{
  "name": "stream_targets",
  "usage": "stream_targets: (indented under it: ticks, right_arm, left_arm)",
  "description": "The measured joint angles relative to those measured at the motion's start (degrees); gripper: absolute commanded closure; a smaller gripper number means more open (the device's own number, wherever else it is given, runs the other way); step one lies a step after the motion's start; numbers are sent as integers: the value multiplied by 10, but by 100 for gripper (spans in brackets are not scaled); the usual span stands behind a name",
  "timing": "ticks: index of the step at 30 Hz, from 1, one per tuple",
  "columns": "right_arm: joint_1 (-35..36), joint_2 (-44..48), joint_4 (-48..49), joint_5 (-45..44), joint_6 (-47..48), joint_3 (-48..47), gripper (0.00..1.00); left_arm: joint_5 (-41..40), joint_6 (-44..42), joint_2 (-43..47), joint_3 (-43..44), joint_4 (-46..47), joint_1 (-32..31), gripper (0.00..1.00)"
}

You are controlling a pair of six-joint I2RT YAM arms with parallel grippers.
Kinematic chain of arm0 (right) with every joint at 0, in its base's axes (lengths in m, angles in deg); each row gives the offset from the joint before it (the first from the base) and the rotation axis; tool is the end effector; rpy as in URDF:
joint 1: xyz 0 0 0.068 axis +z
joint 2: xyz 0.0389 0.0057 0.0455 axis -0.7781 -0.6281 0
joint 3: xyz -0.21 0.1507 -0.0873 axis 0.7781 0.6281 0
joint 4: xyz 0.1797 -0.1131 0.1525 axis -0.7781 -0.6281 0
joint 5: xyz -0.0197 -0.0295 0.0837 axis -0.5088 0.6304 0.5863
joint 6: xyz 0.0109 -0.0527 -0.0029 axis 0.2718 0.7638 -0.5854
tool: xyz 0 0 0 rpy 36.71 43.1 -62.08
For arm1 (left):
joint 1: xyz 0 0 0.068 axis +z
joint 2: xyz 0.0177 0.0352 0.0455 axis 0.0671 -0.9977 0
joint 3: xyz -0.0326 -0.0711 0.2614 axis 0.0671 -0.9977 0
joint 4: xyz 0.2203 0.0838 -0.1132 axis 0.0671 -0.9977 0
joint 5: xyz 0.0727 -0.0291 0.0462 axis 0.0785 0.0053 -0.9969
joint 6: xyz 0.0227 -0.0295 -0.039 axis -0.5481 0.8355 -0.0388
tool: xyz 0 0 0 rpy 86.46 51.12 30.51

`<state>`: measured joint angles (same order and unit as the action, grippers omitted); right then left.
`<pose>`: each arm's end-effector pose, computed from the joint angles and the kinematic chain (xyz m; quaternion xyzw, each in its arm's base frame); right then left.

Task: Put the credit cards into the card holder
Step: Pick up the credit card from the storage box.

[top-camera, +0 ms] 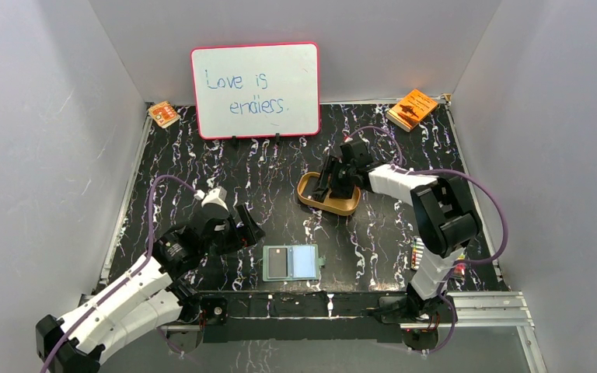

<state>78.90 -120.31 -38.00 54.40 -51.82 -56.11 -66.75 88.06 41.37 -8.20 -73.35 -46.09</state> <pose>0.3223 0.1775 0.1771 0.0714 0.9277 0.2722 0.2453 0.1202 -0.1038 0.2498 -0.1093 0.8820 -0.3046 0.3427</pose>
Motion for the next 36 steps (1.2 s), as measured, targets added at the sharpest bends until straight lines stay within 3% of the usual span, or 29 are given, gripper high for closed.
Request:
stream_targets:
  ticks: [7, 15, 36]
  right_arm:
    - [0, -26, -5, 2, -5, -14, 41]
    - [0, -34, -10, 0, -13, -19, 59]
    - [-3, -7, 4, 0, -21, 10, 71]
  left_arm:
    - [0, 0, -13, 0, 0, 0, 15]
    - [-2, 1, -14, -1, 0, 0, 16]
    - [-2, 9, -13, -10, 0, 0, 16]
